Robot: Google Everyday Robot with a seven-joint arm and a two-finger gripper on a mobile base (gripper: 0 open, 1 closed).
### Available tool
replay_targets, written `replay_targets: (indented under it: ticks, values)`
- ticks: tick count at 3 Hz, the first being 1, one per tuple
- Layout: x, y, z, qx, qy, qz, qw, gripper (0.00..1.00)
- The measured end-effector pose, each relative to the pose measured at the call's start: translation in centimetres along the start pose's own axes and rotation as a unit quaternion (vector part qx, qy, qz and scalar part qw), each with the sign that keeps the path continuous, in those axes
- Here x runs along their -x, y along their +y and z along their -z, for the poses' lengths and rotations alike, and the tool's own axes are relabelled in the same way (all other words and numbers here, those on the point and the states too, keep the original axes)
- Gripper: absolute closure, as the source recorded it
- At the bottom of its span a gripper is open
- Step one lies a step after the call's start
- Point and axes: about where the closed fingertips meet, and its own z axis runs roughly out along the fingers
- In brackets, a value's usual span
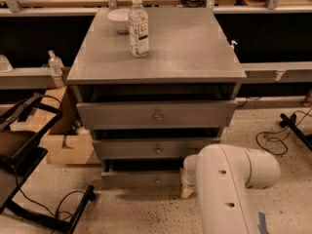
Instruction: Open bottom drawer
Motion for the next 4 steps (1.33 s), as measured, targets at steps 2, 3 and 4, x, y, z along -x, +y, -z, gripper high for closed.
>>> replay_targets:
  ticks: [2,3,4]
  values:
    - [0.02,0.19,0.56,0.003,0.002,-0.001,1.0000,0.88]
    - [0.05,0.18,0.78,0.003,0.002,-0.001,1.0000,1.00]
    - [0.07,0.17,0.94,0.003,0.002,-0.001,1.0000,1.00]
